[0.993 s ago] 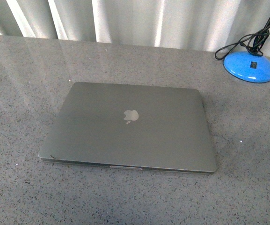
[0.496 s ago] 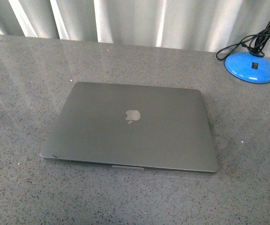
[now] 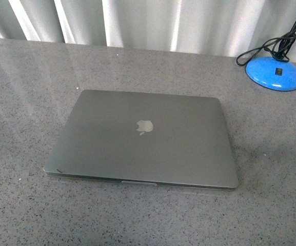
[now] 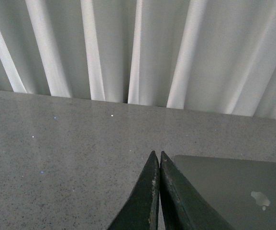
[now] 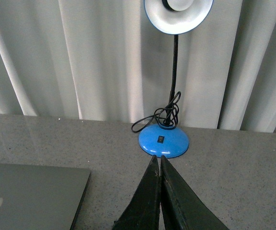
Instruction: Close laptop
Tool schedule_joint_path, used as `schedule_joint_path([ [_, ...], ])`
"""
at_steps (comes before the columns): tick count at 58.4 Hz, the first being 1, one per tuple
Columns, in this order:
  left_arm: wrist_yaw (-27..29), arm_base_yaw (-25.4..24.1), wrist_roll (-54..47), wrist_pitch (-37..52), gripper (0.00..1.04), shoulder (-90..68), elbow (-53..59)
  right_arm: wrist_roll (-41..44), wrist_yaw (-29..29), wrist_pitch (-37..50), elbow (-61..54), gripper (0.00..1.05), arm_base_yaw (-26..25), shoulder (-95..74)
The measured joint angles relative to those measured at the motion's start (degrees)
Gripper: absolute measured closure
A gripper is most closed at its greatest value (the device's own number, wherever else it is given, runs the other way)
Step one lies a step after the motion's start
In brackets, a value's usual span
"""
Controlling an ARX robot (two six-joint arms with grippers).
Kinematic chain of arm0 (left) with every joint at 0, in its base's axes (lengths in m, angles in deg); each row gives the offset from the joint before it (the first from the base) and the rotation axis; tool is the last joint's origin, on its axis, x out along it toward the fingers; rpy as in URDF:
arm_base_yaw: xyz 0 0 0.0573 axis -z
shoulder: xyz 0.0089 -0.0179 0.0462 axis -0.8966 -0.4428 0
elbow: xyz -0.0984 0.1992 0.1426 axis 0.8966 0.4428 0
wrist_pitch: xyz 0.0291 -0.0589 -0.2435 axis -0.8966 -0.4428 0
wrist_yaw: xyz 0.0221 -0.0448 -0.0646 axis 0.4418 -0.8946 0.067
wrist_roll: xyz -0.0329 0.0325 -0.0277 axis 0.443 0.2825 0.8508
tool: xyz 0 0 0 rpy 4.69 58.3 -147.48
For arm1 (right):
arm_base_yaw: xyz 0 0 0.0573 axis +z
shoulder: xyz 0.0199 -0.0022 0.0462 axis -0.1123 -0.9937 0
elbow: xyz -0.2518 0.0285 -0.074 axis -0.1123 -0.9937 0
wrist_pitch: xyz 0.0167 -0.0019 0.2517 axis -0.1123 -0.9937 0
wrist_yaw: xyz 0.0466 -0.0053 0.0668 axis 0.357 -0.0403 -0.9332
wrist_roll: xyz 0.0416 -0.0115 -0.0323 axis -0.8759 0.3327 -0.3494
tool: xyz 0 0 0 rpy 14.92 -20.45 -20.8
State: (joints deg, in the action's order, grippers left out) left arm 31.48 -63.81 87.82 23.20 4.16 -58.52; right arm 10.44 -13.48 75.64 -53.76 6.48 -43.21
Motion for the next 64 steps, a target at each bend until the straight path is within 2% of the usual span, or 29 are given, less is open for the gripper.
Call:
schedule_joint_path([
  [9,0.07,0.07,-0.02,0.11,1.01,2.62,1.51,0.0,0.0,0.37,-1.25,1.04,0.0,2.25],
  [48,0.04,0.07,-0.04,-14.71,1.01,17.75,1.53,-0.04,0.0,-13.97,-1.27,1.04,0.0,16.87],
  [51,0.04,0.07,-0.04,-15.34,1.01,18.38,1.53,-0.07,0.02,-17.77,-1.18,1.04,0.0,19.82],
  [57,0.04,0.09,-0.04,-24.46,1.01,25.49,1.51,-0.15,0.13,-23.85,-1.22,1.04,0.0,26.1],
  [64,0.04,0.09,-0.04,-25.59,1.01,28.28,1.51,-0.42,0.09,-24.09,-1.22,1.04,0.0,26.64],
])
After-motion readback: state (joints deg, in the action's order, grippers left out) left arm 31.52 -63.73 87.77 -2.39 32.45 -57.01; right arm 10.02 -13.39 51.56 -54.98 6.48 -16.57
